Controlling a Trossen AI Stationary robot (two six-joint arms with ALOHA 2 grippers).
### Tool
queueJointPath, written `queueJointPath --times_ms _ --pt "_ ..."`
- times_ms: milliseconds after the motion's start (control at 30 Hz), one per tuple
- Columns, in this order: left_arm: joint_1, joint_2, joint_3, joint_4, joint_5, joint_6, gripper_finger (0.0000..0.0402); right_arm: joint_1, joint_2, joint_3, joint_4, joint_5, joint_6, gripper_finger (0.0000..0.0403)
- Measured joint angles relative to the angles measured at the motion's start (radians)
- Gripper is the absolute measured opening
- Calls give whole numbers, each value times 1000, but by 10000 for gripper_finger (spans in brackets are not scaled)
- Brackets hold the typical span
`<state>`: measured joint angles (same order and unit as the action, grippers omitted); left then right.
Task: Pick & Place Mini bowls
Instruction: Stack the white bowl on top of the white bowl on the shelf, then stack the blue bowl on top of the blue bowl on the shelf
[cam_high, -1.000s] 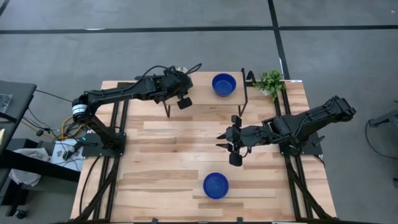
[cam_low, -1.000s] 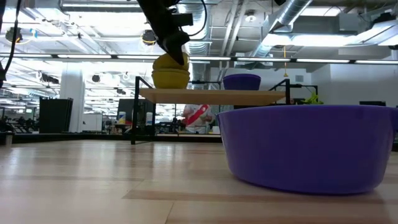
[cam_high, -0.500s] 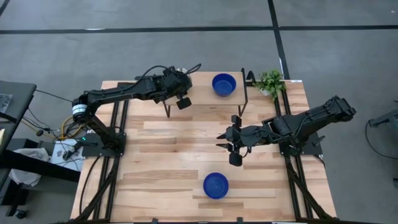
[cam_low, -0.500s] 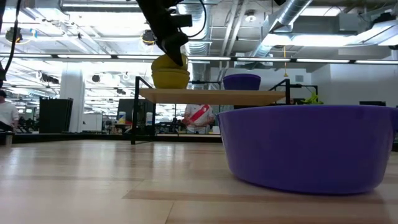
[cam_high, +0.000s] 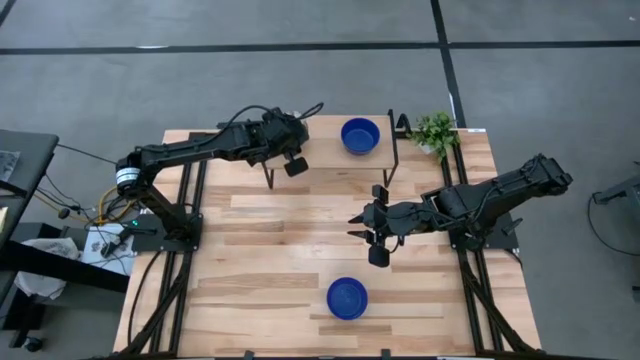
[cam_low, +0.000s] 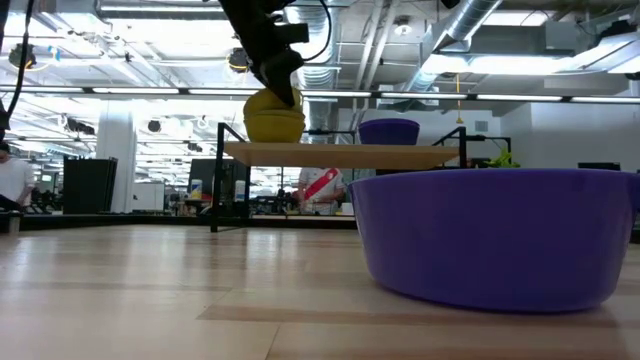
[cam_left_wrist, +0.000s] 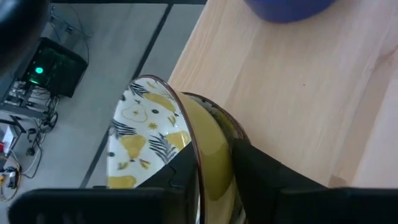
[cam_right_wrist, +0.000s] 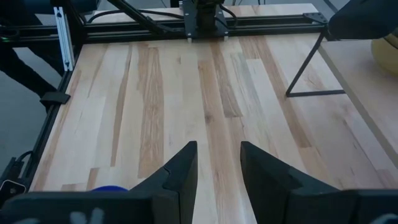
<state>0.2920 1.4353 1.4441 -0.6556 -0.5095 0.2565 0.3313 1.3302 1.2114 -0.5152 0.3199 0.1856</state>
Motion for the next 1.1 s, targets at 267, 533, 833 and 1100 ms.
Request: queueJointPath --times_ms 267,533,833,1100 --pt "0 -1 0 0 1 -9 148 0 0 0 0 0 0 113" --pt "0 -1 0 0 1 -11 190 0 0 0 0 0 0 113" --pt "-2 -1 0 6 1 -11 196 0 0 0 0 0 0 113" --pt "-5 -12 0 13 17 -11 196 -6 0 0 0 0 0 113"
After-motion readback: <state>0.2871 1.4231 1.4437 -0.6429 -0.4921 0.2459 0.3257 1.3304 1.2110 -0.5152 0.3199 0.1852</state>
